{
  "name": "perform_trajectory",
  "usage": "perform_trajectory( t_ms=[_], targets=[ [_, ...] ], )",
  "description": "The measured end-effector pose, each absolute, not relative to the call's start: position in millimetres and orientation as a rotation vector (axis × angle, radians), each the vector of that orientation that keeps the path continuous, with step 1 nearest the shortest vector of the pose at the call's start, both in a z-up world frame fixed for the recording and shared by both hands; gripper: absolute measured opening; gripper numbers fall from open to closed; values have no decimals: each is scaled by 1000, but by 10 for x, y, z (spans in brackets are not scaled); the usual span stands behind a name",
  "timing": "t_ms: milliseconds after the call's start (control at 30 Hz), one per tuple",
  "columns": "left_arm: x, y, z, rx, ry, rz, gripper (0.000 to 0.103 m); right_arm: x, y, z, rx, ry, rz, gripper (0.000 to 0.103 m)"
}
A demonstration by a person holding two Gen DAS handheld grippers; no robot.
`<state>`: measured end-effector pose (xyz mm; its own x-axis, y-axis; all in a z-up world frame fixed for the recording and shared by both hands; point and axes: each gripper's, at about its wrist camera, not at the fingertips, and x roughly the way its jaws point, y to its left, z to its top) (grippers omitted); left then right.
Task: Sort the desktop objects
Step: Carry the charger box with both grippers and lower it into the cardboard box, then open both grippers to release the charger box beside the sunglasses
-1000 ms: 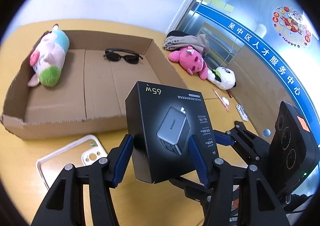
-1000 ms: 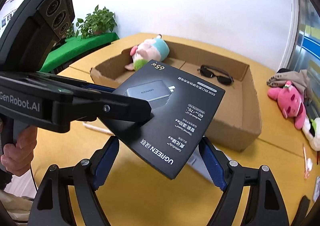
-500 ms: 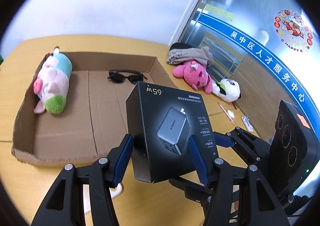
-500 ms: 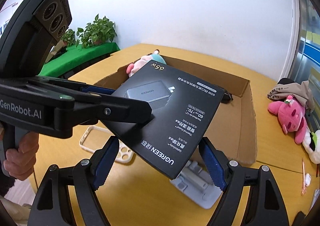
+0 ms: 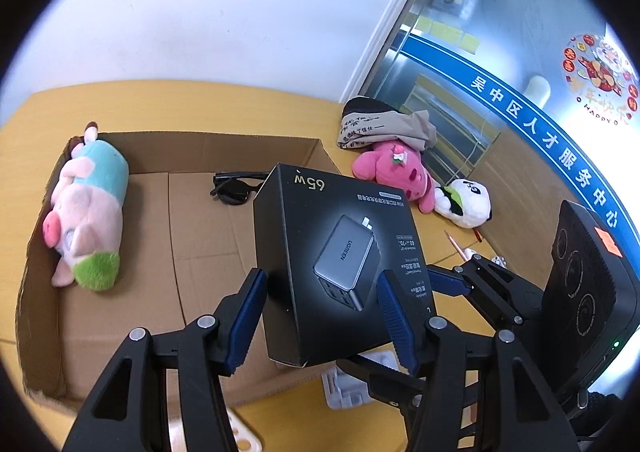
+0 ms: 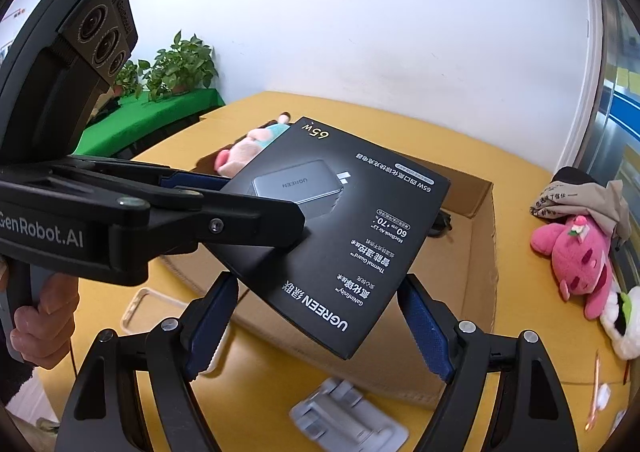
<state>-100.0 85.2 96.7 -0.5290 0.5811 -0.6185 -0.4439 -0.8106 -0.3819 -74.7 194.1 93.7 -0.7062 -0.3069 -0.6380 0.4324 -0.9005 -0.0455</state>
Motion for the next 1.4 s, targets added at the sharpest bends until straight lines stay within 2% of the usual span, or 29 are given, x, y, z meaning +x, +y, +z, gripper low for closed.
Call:
perform_trajectory(
  t_ms=[467, 667, 833, 1100, 1400],
  targets=[
    [-2166, 1057, 804, -1140, -229, 2275, 56, -1916, 2212, 899, 1050, 228, -2485, 86],
    [-2622, 1232, 484, -1296, -245, 2203, 56, -2383, 2357, 631, 1175, 220, -2416, 86],
    [-2839, 1398, 184, -1410, -233, 2167, 56, -2689, 2514, 342, 1343, 132, -2330, 86],
    [-2978, 1536, -256, -1590, -241, 2104, 56, -2880, 2389, -151, 1624, 291, -2236, 86],
    [-3004, 1478, -297, -1606, -302, 2064, 57, -2871, 2405, -159, 1693, 321, -2225, 86]
  ],
)
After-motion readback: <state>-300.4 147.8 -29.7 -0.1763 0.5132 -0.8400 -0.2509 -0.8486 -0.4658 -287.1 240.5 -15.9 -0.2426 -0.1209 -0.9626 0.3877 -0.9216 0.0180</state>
